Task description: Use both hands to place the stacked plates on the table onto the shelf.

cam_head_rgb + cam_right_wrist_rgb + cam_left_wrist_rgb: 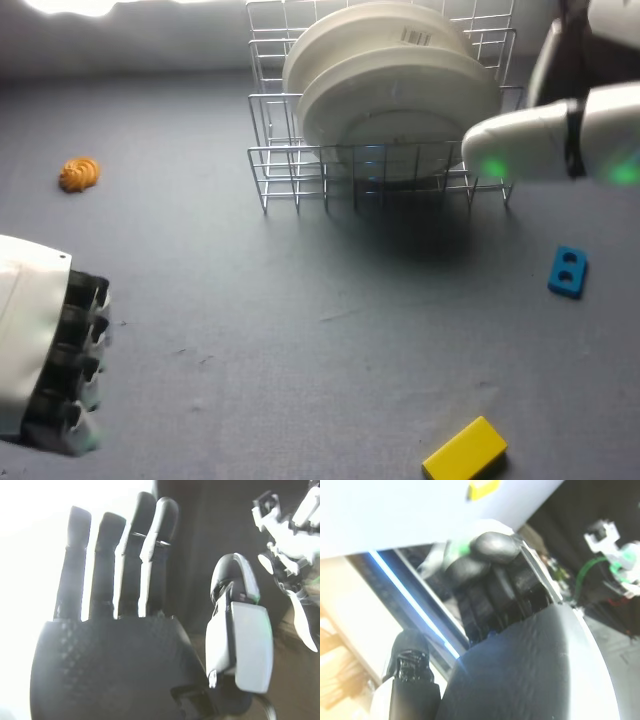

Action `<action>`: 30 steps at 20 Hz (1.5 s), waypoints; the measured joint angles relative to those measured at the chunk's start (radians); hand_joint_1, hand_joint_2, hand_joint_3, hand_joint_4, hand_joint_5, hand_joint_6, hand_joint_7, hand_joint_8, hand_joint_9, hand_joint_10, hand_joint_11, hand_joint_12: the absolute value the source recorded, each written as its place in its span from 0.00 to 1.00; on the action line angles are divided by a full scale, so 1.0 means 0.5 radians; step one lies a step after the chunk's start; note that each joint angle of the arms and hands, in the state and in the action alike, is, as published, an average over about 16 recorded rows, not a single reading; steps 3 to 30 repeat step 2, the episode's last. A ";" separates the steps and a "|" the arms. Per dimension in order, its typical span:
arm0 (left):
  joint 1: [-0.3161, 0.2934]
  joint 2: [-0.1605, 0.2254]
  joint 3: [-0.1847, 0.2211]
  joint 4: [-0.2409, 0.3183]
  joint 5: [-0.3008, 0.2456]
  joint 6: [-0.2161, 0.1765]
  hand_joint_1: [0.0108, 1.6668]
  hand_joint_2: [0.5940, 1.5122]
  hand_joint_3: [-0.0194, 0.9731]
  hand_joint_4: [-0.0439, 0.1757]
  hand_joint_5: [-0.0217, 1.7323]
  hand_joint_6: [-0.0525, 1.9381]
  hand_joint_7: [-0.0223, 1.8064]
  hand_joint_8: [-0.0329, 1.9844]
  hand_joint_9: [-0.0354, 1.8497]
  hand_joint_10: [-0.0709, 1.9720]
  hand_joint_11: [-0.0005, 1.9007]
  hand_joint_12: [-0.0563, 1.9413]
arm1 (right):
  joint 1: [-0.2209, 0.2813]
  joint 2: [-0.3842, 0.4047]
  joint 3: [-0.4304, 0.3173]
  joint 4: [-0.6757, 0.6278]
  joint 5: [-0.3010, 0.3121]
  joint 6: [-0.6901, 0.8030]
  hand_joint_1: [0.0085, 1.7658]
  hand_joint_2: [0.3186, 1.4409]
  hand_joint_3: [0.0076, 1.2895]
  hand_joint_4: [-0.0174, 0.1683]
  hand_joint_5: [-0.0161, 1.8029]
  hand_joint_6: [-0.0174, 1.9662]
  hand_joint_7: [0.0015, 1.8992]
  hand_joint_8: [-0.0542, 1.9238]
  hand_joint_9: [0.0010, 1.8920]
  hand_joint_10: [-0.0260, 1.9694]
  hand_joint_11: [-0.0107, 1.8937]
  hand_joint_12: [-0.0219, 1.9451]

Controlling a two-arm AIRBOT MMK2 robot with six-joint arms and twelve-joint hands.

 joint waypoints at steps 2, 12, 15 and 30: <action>0.000 0.000 0.002 0.003 -0.002 0.000 0.03 0.69 0.03 0.24 0.53 0.53 0.56 0.60 0.53 0.66 0.41 0.82 | -0.035 0.044 -0.043 -0.002 0.000 -0.010 0.17 0.70 0.00 0.09 0.59 0.47 0.59 0.53 0.56 0.66 0.49 0.89; 0.000 0.000 0.002 0.003 -0.002 0.000 0.03 0.69 0.03 0.24 0.53 0.53 0.56 0.60 0.53 0.66 0.41 0.82 | -0.035 0.044 -0.043 -0.002 0.000 -0.010 0.17 0.70 0.00 0.09 0.59 0.47 0.59 0.53 0.56 0.66 0.49 0.89; 0.000 0.000 0.002 0.003 -0.002 0.000 0.03 0.69 0.03 0.24 0.53 0.53 0.56 0.60 0.53 0.66 0.41 0.82 | -0.035 0.044 -0.043 -0.002 0.000 -0.010 0.17 0.70 0.00 0.09 0.59 0.47 0.59 0.53 0.56 0.66 0.49 0.89; 0.000 0.000 0.002 0.003 -0.002 0.000 0.03 0.69 0.03 0.24 0.53 0.53 0.56 0.60 0.53 0.66 0.41 0.82 | -0.035 0.044 -0.043 -0.002 0.000 -0.010 0.17 0.70 0.00 0.09 0.59 0.47 0.59 0.53 0.56 0.66 0.49 0.89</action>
